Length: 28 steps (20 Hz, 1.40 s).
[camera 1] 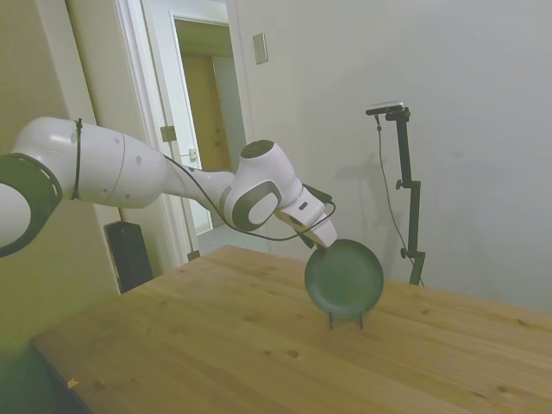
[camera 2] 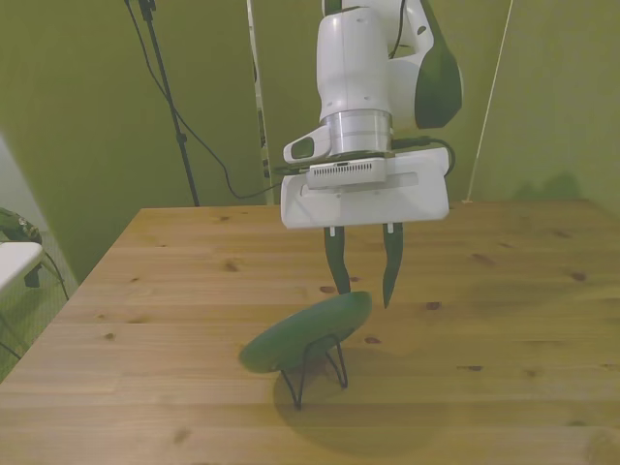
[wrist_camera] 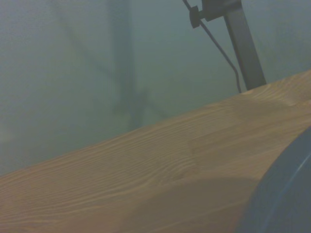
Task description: Unload the plate
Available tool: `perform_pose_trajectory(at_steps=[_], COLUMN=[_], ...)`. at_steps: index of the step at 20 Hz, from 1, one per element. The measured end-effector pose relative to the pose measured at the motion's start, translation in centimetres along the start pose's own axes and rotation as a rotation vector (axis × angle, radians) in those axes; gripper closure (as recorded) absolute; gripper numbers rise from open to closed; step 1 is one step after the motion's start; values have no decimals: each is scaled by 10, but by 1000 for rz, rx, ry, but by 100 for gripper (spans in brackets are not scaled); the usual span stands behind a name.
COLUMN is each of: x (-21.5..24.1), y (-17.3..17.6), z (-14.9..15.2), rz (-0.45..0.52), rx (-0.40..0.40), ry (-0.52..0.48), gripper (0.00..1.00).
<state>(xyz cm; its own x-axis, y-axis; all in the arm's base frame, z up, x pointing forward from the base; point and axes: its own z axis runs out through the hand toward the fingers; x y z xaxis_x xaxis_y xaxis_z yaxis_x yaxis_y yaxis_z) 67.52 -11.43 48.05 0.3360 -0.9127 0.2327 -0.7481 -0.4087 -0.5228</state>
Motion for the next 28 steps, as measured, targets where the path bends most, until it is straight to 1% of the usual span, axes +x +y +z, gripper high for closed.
perform_pose_trajectory(at_steps=[13, 19, 23, 28], x=[2, 3, -2, -29], y=[0, -6, -16, -32], z=[-5, -19, -44, -103], rz=[0, -5, -18, -60], rx=[6, 26, 60, 126], ry=[2, 11, 20, 16], gripper=[100, 100, 100, 100])
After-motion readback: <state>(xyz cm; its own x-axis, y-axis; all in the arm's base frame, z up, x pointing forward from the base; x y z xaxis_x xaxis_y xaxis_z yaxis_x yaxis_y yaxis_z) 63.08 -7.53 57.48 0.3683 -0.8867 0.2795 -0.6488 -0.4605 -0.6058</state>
